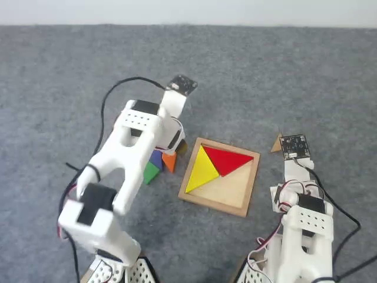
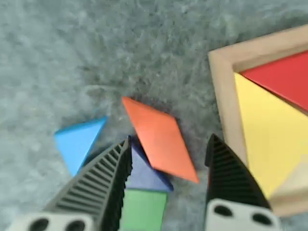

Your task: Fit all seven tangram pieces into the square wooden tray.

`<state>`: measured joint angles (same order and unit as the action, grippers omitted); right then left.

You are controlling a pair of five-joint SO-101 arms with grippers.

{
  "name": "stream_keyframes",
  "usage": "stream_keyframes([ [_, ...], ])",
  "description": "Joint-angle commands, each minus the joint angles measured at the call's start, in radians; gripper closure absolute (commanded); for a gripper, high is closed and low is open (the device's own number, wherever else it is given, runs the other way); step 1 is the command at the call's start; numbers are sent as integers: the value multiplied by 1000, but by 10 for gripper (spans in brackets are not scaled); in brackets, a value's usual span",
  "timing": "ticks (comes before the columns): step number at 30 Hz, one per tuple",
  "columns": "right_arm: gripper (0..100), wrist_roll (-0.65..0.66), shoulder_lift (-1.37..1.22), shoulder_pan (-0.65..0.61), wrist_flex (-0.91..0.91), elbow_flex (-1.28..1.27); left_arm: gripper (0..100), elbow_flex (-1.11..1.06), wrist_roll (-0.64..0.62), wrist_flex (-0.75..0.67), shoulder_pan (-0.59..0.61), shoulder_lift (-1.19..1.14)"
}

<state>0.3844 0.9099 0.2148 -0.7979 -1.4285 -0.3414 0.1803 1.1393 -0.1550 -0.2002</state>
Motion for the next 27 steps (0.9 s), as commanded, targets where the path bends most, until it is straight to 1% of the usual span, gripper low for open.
stream_keyframes([
  [1, 902, 12, 27, 10, 16, 6, 762, 18, -8, -32, 2, -25],
  [9, 902, 12, 27, 10, 16, 6, 763, 10, -9, -31, -6, -26],
  [11, 902, 11, 27, 10, 16, 6, 763, 16, -9, -12, -12, -25],
  [16, 902, 11, 27, 10, 16, 6, 763, -15, -8, -3, -81, -25],
  [19, 902, 11, 27, 10, 16, 6, 763, -19, -8, -17, -98, -29],
  [22, 902, 11, 27, 10, 16, 6, 764, -24, -9, -26, -77, -41],
  [27, 902, 11, 27, 10, 16, 6, 764, -22, -6, -26, 6, -103],
])
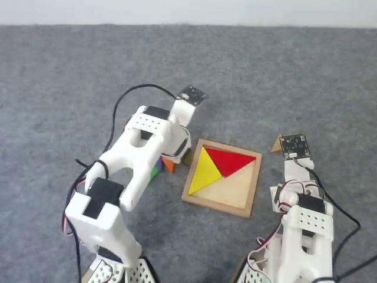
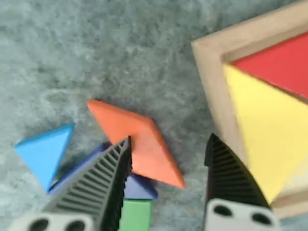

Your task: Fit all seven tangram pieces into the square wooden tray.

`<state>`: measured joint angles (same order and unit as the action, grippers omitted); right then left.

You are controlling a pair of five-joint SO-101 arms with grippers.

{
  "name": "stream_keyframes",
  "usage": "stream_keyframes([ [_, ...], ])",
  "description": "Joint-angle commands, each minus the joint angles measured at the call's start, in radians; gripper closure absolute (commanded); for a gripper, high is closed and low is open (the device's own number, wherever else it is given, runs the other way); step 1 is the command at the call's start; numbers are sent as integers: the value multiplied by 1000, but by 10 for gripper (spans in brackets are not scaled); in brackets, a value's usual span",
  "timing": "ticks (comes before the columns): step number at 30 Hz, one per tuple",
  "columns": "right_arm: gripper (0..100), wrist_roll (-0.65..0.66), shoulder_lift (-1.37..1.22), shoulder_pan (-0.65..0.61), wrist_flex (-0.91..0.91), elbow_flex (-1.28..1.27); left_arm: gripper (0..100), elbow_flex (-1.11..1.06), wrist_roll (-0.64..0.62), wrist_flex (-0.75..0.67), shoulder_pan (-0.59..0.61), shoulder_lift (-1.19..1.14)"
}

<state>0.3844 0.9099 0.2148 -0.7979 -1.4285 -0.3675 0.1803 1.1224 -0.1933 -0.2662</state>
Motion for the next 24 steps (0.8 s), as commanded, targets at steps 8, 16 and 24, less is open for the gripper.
stream_keyframes([
  [8, 902, 11, 27, 10, 16, 6, 765, 12, 28, 14, 104, -63],
  [16, 902, 11, 27, 10, 18, 6, 804, 120, 12, 97, 81, -61],
  [24, 902, 11, 27, 10, 18, 6, 804, 285, -21, 232, 186, -63],
])
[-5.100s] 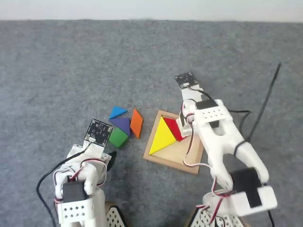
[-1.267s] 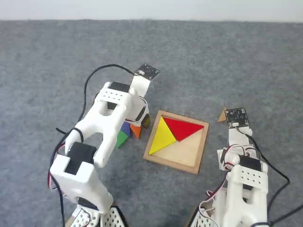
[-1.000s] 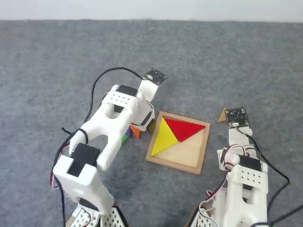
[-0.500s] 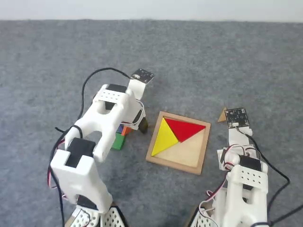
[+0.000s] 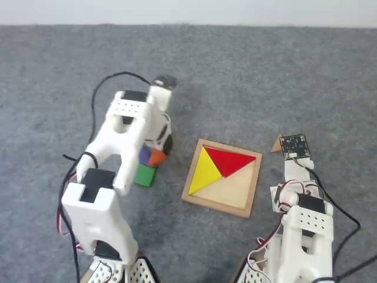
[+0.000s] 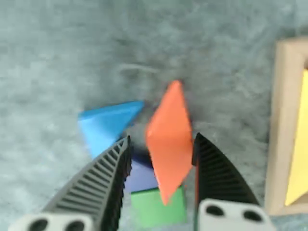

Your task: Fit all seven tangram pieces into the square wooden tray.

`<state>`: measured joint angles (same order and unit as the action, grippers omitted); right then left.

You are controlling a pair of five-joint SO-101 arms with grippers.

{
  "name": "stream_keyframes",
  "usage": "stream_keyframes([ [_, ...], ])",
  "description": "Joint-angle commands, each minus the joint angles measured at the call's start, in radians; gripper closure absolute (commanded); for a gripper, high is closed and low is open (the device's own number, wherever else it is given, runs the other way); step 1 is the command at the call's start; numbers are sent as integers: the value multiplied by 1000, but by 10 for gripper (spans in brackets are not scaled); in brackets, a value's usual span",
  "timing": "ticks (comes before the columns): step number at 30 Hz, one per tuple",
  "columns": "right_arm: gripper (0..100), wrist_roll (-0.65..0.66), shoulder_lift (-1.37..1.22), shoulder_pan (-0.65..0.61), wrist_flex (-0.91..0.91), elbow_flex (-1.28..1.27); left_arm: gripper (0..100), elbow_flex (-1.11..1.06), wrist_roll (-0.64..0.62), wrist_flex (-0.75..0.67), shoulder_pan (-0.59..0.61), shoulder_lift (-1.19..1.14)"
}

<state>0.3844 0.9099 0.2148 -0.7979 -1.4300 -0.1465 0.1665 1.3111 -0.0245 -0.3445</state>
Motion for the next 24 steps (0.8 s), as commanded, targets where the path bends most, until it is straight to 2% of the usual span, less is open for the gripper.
stream_keyframes([
  [1, 902, 11, 27, 10, 18, 8, 804, 64, -8, 43, 14, 12],
  [10, 902, 11, 27, 10, 18, 8, 803, -8, -21, 3, -60, 5],
  [24, 902, 11, 27, 10, 16, 6, 808, -84, -44, -43, -66, 2],
])
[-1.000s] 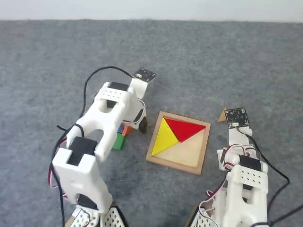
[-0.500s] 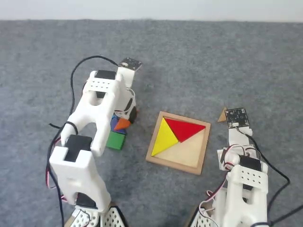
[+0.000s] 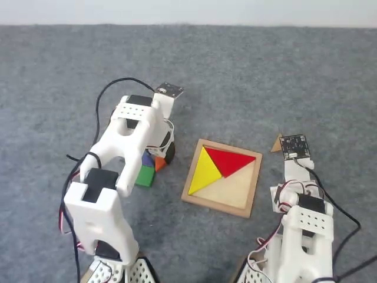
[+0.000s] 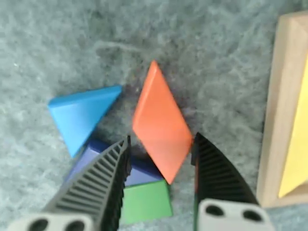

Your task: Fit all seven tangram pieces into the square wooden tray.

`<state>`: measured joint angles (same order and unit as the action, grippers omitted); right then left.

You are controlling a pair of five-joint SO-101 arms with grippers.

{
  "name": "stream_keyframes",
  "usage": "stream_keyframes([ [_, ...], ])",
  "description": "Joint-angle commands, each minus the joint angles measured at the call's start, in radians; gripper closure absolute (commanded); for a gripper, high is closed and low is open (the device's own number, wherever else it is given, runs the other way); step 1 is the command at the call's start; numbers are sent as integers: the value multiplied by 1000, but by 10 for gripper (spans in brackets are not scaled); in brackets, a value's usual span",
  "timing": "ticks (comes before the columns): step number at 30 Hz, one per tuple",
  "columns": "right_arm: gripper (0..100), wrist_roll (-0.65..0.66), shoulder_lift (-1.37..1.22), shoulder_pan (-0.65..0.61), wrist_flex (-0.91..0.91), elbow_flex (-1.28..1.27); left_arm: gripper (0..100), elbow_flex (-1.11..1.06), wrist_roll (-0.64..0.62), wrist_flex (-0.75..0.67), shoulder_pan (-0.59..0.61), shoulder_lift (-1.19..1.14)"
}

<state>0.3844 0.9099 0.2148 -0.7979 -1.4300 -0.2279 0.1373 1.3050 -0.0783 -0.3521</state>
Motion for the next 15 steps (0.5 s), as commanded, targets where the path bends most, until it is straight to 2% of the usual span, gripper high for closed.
stream_keyframes([
  [1, 902, 11, 27, 10, 16, 6, 809, -10, -15, -51, -12, 9],
  [6, 902, 11, 27, 10, 16, 6, 808, 2, -101, -101, -12, -69],
  [11, 902, 11, 27, 10, 15, 6, 809, 67, -210, -83, -12, -106],
  [15, 902, 11, 27, 10, 15, 6, 884, 71, -219, -83, -14, -107],
])
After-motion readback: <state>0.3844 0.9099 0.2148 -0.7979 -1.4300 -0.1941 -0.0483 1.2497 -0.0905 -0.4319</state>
